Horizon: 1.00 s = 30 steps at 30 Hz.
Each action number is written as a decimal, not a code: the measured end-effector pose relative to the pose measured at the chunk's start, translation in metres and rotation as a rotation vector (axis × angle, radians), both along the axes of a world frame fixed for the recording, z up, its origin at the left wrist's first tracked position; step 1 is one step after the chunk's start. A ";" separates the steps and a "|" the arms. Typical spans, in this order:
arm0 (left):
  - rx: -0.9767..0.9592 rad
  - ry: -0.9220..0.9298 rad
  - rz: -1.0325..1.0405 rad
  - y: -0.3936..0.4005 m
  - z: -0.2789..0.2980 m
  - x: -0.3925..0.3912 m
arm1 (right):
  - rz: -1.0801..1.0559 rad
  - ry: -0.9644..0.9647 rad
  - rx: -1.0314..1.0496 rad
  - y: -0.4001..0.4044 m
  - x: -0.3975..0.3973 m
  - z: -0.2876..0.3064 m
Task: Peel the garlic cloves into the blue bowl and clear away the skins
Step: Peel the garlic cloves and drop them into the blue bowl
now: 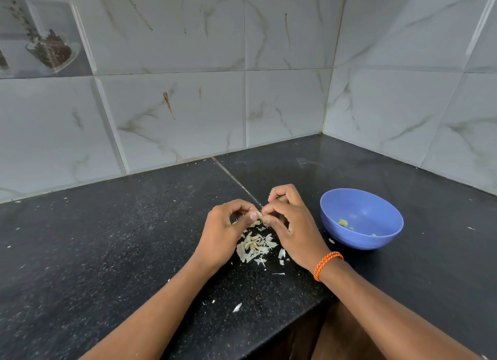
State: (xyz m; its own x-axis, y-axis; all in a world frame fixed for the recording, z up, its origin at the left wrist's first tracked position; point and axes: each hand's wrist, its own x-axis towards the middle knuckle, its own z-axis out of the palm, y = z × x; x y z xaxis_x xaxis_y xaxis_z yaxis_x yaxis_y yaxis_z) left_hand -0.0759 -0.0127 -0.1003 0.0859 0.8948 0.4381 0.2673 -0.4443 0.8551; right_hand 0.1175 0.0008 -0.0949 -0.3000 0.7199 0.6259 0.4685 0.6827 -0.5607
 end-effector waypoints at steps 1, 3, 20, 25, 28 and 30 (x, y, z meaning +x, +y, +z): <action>-0.003 -0.021 -0.017 -0.001 0.001 0.000 | 0.002 0.006 0.008 -0.001 0.000 0.001; -0.035 -0.083 -0.062 -0.002 0.002 -0.001 | 0.018 0.018 0.013 -0.003 0.000 0.003; 0.021 -0.235 0.064 -0.002 0.000 -0.006 | -0.046 -0.071 0.072 0.006 0.002 -0.007; 0.000 -0.228 0.086 -0.002 0.001 -0.005 | -0.132 0.025 0.056 0.005 0.004 -0.004; -0.014 -0.206 0.094 -0.002 0.001 -0.005 | -0.129 0.052 0.035 0.006 0.005 -0.002; -0.030 -0.205 0.086 -0.003 0.000 -0.005 | -0.110 0.058 0.022 0.005 0.004 -0.002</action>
State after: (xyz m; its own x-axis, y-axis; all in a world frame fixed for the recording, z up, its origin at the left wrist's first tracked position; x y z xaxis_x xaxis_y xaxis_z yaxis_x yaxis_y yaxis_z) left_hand -0.0806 -0.0152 -0.0998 -0.0797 0.9078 0.4117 0.1229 -0.4009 0.9078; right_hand 0.1217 0.0063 -0.0972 -0.1827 0.7326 0.6556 0.5088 0.6411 -0.5745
